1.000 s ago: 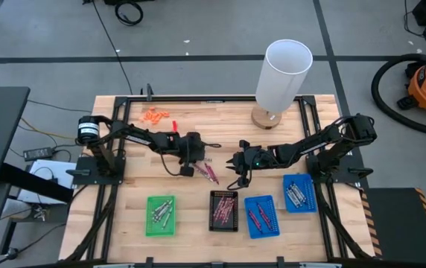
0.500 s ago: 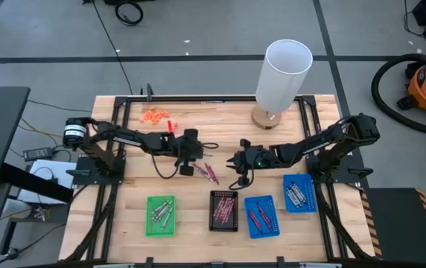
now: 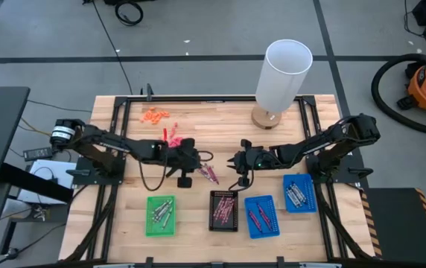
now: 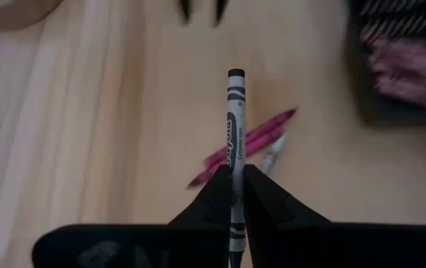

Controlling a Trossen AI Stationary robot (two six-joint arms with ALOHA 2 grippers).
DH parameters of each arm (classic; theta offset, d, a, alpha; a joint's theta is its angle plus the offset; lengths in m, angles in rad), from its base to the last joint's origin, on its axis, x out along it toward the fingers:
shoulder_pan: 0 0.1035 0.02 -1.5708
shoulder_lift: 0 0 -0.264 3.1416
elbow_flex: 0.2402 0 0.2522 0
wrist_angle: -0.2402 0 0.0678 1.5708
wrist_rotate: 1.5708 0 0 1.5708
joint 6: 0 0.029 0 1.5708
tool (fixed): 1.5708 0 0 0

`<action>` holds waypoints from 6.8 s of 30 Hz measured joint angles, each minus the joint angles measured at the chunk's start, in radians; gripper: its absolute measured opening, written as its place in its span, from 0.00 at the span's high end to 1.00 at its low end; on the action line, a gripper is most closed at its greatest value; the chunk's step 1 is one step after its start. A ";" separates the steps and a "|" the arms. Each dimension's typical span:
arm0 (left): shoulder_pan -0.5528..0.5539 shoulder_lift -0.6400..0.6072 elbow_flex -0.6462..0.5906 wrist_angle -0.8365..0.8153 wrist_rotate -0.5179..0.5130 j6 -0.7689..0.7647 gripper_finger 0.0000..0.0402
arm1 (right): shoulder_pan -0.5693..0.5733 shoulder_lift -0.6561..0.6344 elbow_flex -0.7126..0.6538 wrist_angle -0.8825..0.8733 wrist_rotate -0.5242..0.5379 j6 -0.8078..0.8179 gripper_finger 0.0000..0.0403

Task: Sort crayons
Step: Put the black crayon into the right blue bin, then put the red crayon into the left blue bin

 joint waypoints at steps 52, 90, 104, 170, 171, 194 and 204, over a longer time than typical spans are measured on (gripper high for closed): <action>-0.114 0.017 -0.001 0.588 -0.104 0.091 0.95 | 0.138 -0.083 0.000 0.458 -0.014 -0.202 0.66; -0.114 0.017 -0.001 0.420 -0.152 0.125 0.57 | 0.140 -0.146 0.000 0.248 0.011 -0.079 0.90; -0.086 0.017 -0.001 0.345 -0.152 0.122 0.57 | 0.179 -0.287 0.000 -0.072 -0.098 0.323 0.89; -0.008 0.018 -0.001 0.315 -0.066 0.226 0.57 | 0.460 -0.439 0.000 -1.283 -0.463 1.372 0.73; -0.008 0.018 -0.001 0.315 -0.067 0.227 0.57 | 0.452 -0.444 0.000 -1.284 -0.471 1.370 0.72; -0.002 0.025 -0.006 0.192 0.024 0.225 0.57 | 0.230 -0.473 0.141 -1.037 0.007 0.722 0.70; 0.000 0.139 -0.006 0.091 0.028 0.190 0.57 | 0.169 -0.367 0.132 -0.754 0.118 0.383 0.70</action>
